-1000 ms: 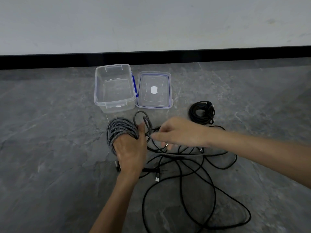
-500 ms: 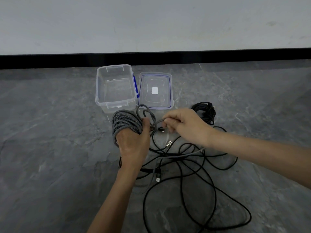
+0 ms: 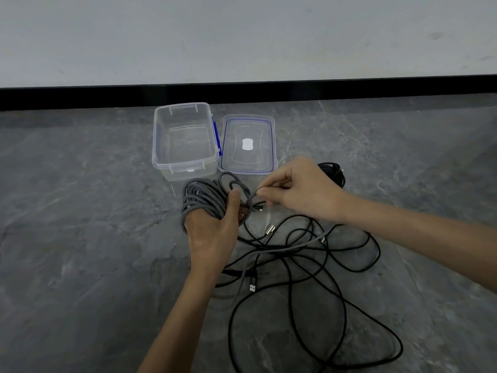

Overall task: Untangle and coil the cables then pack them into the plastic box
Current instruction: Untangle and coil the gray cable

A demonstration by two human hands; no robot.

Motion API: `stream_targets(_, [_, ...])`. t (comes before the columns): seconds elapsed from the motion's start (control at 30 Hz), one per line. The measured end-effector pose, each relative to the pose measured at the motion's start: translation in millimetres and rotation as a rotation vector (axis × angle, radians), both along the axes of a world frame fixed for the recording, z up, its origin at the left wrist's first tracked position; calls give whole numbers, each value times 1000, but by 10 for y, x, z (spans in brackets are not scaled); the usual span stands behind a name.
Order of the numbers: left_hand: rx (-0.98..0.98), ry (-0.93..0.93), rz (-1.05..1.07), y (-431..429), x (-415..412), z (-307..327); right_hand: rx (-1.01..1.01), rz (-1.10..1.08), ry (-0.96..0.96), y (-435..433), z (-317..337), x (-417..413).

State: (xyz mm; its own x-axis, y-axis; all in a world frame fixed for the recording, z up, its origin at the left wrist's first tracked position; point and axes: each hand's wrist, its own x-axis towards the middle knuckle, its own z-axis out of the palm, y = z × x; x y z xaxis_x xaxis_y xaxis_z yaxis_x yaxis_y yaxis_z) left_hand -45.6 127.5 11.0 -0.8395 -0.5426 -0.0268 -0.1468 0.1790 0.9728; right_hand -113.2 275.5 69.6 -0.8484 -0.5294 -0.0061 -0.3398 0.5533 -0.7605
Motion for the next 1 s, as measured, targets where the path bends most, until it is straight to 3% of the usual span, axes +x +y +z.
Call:
stream_targets(0.2, [-66,60,-141,56,23,33,142,41,242,-86,30,-54])
stream_targets(0.47, [84,116,-169,80,32,75,199,66,202,-53,-8,-177])
stream_targets(0.67, [352,172,-108,-4,-31,145,226,42,165,102,-144,-241])
stream_targets(1.0, [335,134,-101,-83,-29,171,328,-6,219,209,-187,-299])
